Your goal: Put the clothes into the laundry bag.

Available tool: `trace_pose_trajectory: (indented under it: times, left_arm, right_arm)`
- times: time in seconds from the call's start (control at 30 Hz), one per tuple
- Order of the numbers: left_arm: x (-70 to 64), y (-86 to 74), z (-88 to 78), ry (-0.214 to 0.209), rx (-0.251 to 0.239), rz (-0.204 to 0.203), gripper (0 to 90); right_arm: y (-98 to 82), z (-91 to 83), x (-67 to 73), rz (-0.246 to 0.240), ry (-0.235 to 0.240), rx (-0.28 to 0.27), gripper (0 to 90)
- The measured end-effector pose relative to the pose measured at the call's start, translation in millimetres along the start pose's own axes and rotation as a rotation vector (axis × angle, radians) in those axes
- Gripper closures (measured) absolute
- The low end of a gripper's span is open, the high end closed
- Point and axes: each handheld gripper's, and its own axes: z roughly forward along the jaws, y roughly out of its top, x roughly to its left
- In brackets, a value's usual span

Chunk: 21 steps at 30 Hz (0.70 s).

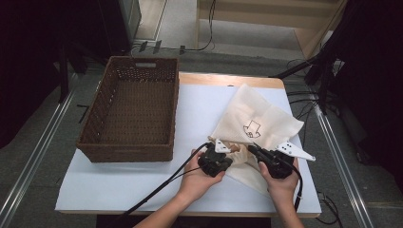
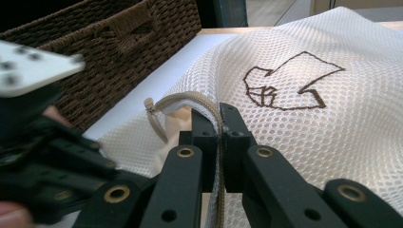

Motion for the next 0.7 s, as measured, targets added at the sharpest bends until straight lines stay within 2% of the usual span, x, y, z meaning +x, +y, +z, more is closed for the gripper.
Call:
trace_pose_trajectory:
  times: [0.13, 0.27, 0.33, 0.37, 0.4, 0.43, 0.5, 0.57, 0.63, 0.7]
  left_arm:
    - [2.0, 25.3, 21.9, 0.008, -0.039, -0.108, 90.0]
    - [7.2, 40.7, 35.9, 0.045, -0.096, -0.172, 90.0]
    - [13.0, 41.2, 44.1, 0.078, -0.132, -0.193, 90.0]
    - [15.5, 39.9, 47.2, 0.079, -0.137, -0.198, 90.0]
    - [16.3, 39.3, 47.6, 0.065, -0.131, -0.196, 90.0]
    - [15.0, 38.6, 44.1, 0.054, -0.119, -0.172, 89.6]
    - [10.0, 34.1, 34.7, 0.026, -0.117, -0.123, 75.6]
    - [5.8, 28.0, 21.6, 0.032, -0.131, -0.077, 67.5]
    - [6.2, 18.3, 2.1, 0.020, -0.170, -0.063, 62.3]
    - [9.7, 9.1, -14.7, 0.006, -0.206, -0.077, 56.1]
  right_arm:
    - [-2.5, 3.1, 3.2, -0.006, 0.005, 0.010, 88.4]
    - [-5.3, 4.9, 6.1, -0.017, 0.000, 0.017, 88.4]
    - [-6.9, 5.0, 5.0, -0.012, -0.006, 0.015, 88.4]
    - [-7.9, 5.2, 4.0, -0.007, -0.008, 0.010, 88.4]
    - [-8.9, 5.3, 2.8, -0.006, -0.013, 0.013, 88.5]
    - [-9.8, 5.5, 1.5, -0.003, -0.017, 0.015, 88.4]
    - [-11.5, 4.8, -1.6, 0.003, -0.028, 0.014, 88.4]
    - [-11.7, 3.6, -4.2, 0.002, -0.033, 0.009, 88.4]
    - [-11.1, 2.9, -5.7, 0.007, -0.040, 0.004, 88.4]
    - [-10.4, 2.7, -6.3, 0.004, -0.042, 0.002, 88.4]
